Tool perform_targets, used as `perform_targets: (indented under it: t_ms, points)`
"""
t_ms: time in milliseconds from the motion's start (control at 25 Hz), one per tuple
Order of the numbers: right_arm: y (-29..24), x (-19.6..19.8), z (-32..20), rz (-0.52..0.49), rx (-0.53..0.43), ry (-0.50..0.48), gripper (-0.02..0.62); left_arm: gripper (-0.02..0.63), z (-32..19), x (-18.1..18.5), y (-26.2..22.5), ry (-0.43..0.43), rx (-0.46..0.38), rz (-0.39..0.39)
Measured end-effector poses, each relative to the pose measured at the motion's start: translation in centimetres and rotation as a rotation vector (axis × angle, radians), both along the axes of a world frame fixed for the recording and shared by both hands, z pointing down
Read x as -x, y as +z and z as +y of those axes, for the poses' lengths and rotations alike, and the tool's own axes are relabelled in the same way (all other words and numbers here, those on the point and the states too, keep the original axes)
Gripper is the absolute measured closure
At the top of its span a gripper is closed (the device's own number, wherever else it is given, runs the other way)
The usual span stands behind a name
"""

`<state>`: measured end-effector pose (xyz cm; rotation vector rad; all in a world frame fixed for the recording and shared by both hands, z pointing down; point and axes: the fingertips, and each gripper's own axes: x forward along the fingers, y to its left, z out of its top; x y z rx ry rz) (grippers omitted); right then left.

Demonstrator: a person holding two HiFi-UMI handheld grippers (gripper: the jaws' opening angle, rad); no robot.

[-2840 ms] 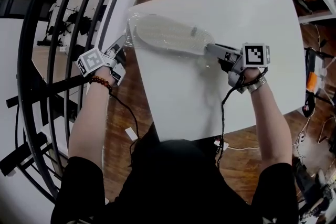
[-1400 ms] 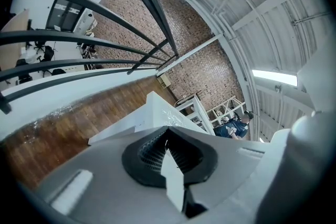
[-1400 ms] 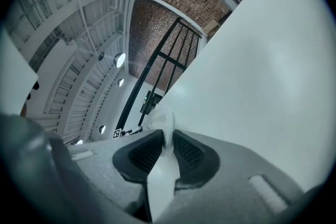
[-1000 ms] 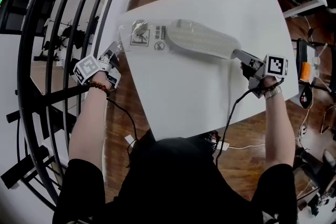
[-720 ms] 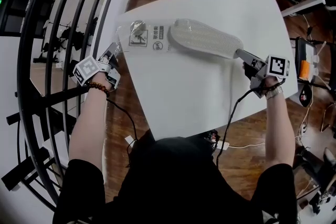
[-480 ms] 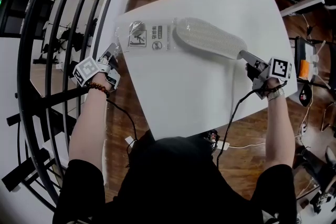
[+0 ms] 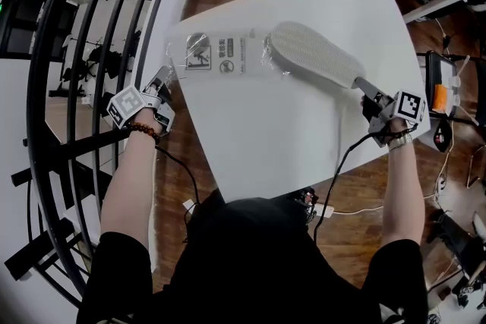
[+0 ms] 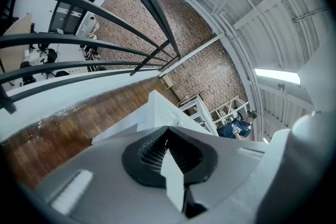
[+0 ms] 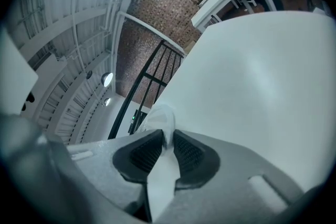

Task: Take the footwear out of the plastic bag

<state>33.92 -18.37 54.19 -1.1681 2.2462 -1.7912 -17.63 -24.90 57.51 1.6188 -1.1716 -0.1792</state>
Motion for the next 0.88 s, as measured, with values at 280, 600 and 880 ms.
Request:
perform_targets:
  t_ms: [280, 600, 880]
  points:
    - [0.6, -1.0, 0.8, 0.007, 0.001, 0.055, 0.534, 0.591, 0.2, -0.1, 0.0, 0.000, 0.000, -0.007]
    - [0.8, -1.7, 1.6, -0.005, -0.002, 0.157, 0.534, 0.591, 0.5, -0.2, -0.2, -0.005, 0.003, -0.005]
    - [1.3, -2.4, 2.4, -0.019, -0.006, 0.268, 0.534, 0.591, 0.9, -0.3, -0.4, -0.005, 0.001, -0.006]
